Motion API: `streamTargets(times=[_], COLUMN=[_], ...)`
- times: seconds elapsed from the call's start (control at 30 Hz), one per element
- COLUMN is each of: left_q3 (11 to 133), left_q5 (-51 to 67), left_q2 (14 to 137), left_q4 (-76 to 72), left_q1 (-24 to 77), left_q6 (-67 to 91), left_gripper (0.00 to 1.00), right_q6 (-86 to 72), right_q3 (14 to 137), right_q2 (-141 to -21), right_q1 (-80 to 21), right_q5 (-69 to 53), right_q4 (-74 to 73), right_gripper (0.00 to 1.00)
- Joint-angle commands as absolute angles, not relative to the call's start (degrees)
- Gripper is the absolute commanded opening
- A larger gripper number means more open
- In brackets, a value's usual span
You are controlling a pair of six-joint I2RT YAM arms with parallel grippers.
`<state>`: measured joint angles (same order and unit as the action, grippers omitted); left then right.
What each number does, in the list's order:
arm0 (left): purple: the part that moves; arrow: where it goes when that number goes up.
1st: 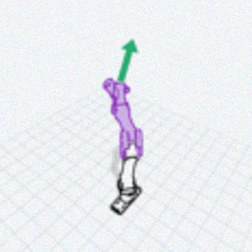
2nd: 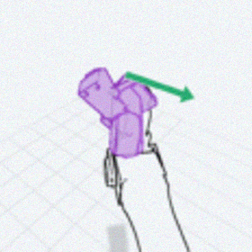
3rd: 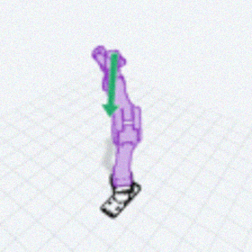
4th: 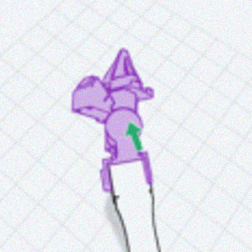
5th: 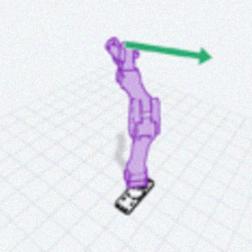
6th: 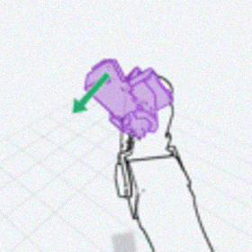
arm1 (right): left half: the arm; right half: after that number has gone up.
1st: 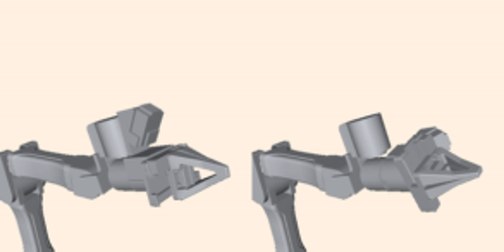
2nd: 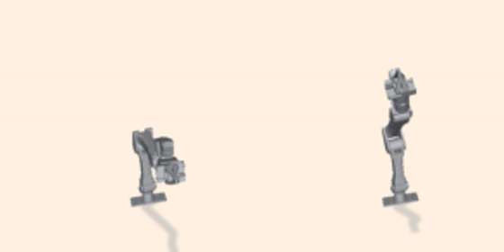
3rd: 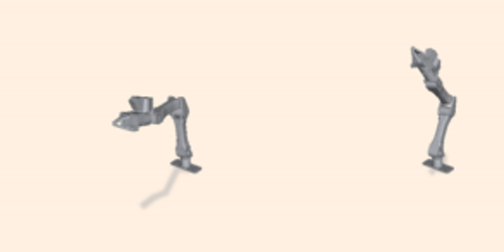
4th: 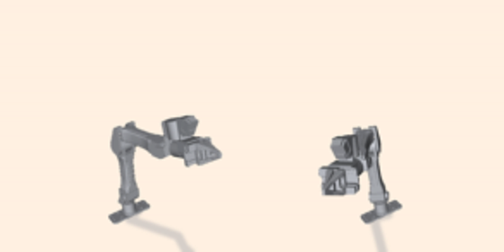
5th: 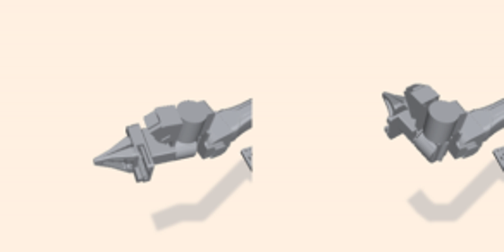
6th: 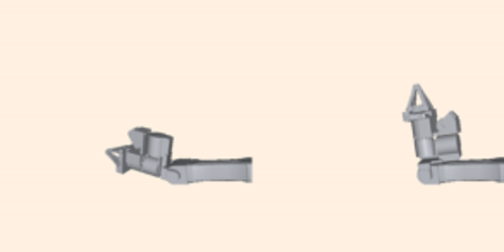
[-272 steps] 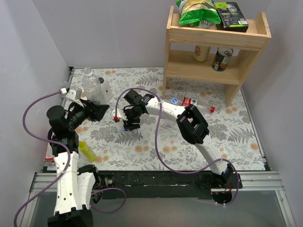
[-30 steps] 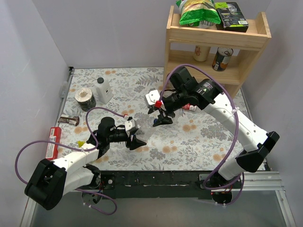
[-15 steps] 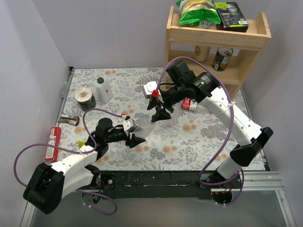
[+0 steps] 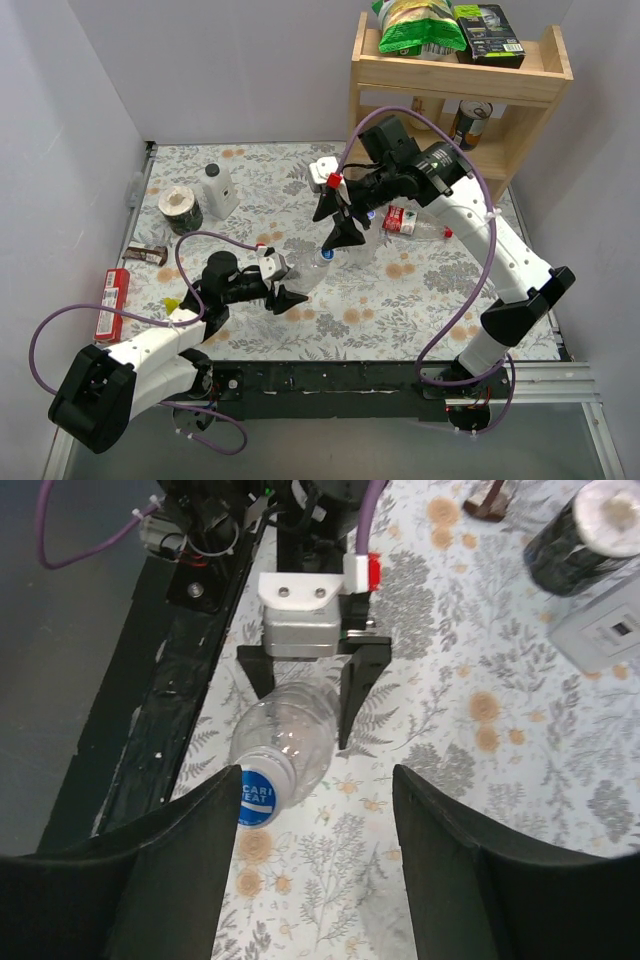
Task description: Screw on the bottle caps
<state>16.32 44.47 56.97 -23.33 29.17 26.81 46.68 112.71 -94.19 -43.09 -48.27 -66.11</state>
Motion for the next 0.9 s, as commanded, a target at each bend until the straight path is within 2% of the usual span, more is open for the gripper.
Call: streamTargets(times=[0.0, 0.1, 0.23, 0.53, 0.67, 0.87], left_q3=[16.2, 16.4, 18.0, 20.5, 20.9, 22.3], left_q5=[45.6, 46.1, 48.1, 49.0, 48.9, 49.0], left_q2=[55.8, 56.4, 57.3, 58.3, 58.8, 59.7], left_q4=[-25.0, -23.9, -19.5, -14.2, -13.7, -11.3], left_q1=[29.5, 29.5, 29.5, 29.5, 29.5, 29.5], left_q6=[26.7, 26.9, 25.0, 22.1, 21.3, 17.9], left_gripper=[0.00, 0.00, 0.00, 0.00, 0.00, 0.00], right_q6=[45.8, 48.4, 61.3, 75.8, 78.0, 78.0], right_q3=[117.0, 114.6, 114.1, 107.7, 103.5, 104.2], right_q2=[-92.0, -89.7, -89.0, -85.7, -84.0, -85.7], right_q1=[-42.4, -42.4, -42.6, -44.7, -46.1, -46.5], right_q5=[-49.5, -48.9, -45.5, -42.6, -42.4, -43.1], right_q4=[-64.5, -64.8, -72.7, -75.1, -75.0, -75.0], right_gripper=[0.70, 0.70, 0.65, 0.66, 0.66, 0.64])
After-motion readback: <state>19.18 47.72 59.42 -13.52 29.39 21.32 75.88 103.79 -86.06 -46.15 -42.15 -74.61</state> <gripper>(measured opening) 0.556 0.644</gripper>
